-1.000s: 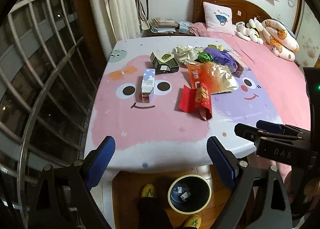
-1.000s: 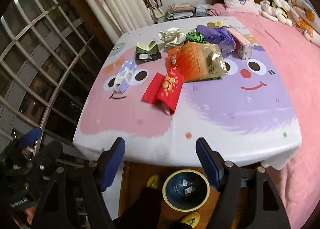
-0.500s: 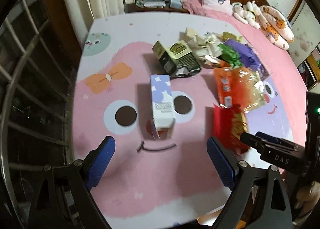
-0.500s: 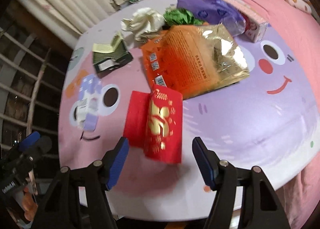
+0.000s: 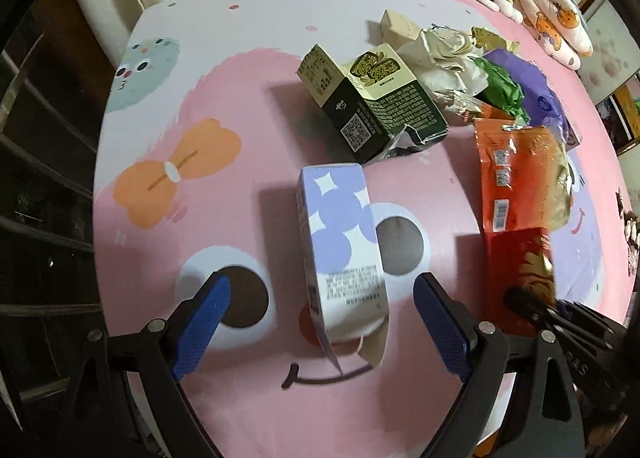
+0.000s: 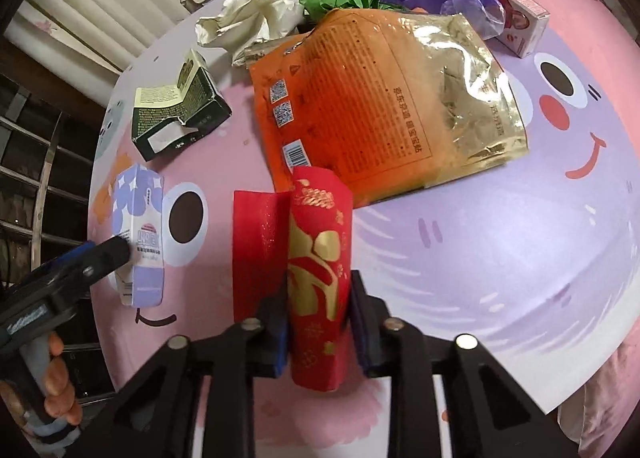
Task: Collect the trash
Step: 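Grasp the white-purple carton with the left gripper while the right grasps the red packets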
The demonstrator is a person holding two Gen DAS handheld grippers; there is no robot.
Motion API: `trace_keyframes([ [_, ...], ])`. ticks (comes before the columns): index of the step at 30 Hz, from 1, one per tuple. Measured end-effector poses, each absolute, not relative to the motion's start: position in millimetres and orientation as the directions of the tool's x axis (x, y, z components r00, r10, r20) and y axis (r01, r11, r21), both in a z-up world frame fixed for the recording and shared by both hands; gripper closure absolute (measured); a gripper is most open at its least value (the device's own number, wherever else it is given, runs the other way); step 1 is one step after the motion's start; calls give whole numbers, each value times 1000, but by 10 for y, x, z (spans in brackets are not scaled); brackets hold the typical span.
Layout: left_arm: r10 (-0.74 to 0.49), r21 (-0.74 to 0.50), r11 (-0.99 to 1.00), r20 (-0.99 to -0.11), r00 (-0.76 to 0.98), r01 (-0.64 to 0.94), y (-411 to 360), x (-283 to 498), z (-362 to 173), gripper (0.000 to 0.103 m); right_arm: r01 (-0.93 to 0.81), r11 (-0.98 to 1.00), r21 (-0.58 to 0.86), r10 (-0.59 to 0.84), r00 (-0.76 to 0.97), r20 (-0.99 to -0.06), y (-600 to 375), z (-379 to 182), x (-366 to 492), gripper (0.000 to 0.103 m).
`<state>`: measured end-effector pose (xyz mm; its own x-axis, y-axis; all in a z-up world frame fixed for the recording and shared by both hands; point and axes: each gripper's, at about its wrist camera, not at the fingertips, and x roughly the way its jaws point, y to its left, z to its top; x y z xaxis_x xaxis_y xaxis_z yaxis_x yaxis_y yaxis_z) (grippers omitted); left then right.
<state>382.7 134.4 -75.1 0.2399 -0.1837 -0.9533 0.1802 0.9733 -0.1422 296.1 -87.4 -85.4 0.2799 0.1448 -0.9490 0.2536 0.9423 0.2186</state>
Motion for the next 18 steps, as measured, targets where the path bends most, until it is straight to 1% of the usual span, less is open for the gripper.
trace_keyframes([
  [4,-168,-127,975,-957,235,181,1324,3933,-831,13,250,943,220,145,287,-947,-851,-782,2966,89],
  [5,-168,-126,975,-958,234,183,1315,3952,-844,17,250,942,224,148,290,-946,-843,-764,2963,89],
  [6,-170,-127,974,-958,230,188,1295,3996,-865,23,250,941,230,152,296,-943,-837,-740,2960,89],
  [7,-174,-131,972,-960,221,196,1264,4033,-895,27,248,940,234,155,300,-941,-827,-716,2955,89],
  [9,-176,-133,969,-963,203,207,1246,4057,-930,42,245,939,239,159,307,-938,-817,-661,2941,90],
  [10,-179,-137,967,-965,193,213,1236,4069,-953,46,244,939,242,161,310,-937,-813,-635,2938,90],
  [12,-183,-142,966,-966,182,218,1230,4064,-976,66,238,940,244,162,315,-935,-799,-591,2938,90],
  [18,-189,-139,963,-959,211,231,1249,3981,-931,68,214,947,241,160,338,-927,-783,-434,2913,90],
])
